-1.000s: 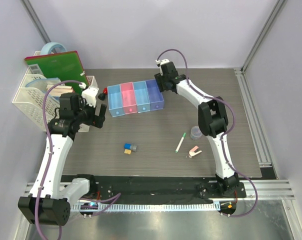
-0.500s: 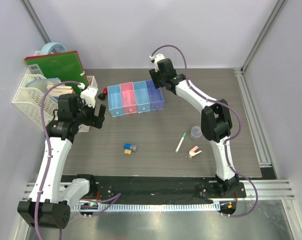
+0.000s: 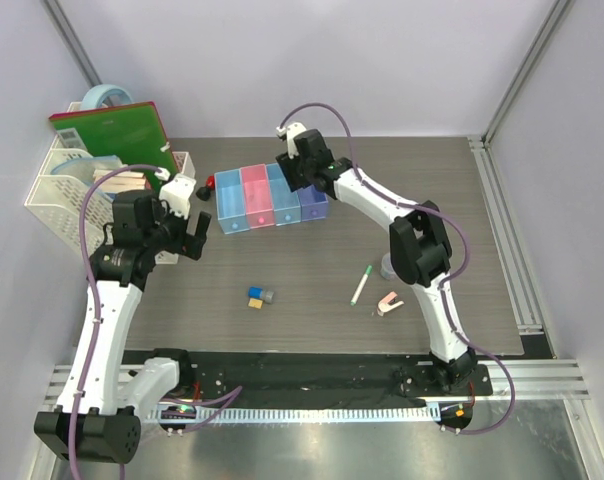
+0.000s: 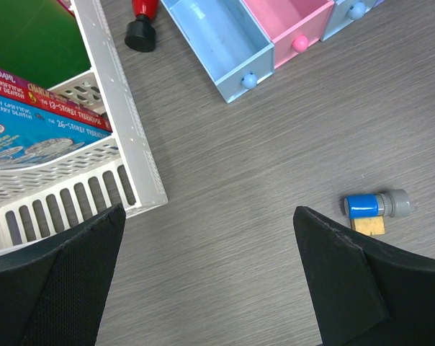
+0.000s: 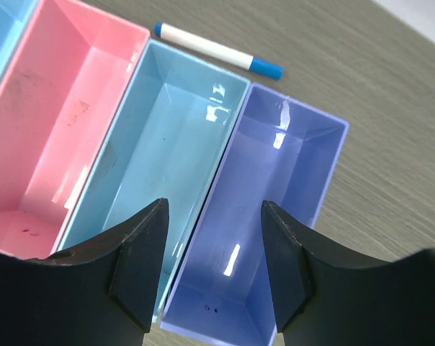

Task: Sort the stationery into containers
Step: Move the storage box to the center of the board.

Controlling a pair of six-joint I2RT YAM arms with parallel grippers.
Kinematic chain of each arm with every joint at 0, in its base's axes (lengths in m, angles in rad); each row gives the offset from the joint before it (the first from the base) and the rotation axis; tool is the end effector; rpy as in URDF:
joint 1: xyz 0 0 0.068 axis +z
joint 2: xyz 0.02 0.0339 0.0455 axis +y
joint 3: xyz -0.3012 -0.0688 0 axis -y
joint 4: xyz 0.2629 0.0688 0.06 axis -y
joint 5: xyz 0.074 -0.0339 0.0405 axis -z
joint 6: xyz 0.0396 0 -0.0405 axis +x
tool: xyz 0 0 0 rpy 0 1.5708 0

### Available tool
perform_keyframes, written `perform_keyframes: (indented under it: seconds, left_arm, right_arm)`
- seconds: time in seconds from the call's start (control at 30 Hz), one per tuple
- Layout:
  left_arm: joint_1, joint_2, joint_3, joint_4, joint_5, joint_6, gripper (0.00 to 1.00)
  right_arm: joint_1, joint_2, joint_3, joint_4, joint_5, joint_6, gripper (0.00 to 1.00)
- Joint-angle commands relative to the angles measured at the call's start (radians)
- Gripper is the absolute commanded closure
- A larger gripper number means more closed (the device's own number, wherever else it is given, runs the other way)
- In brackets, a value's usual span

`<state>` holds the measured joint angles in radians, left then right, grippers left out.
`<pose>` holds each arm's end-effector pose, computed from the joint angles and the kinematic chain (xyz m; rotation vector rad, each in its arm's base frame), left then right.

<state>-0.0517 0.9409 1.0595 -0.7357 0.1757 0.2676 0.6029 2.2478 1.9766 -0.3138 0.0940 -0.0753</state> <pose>0.1881 -0.0167 0.3822 0.4436 2.1322 -0.0694 0.4738 0.3216 0.2730 -0.6668 2.0544 0.2044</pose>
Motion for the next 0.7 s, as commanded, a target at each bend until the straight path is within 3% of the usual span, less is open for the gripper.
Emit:
perform_keyframes:
  seconds: [0.0, 0.17, 0.67]
  left_arm:
    - [0.001, -0.016, 0.022, -0.004, -0.007, 0.028, 0.00]
    - [0.000, -0.010, 0.033, -0.005, -0.004, 0.024, 0.00]
    - [0.001, 0.021, 0.062, -0.005, 0.007, 0.025, 0.00]
  right_arm:
    - [0.015, 0.045, 0.045, 0.024, 0.007, 0.014, 0.41]
    - [0.015, 0.087, 0.038, 0.025, 0.018, 0.014, 0.41]
    - [0.005, 0.039, -0.153, 0.044, 0.263, 0.037, 0.39]
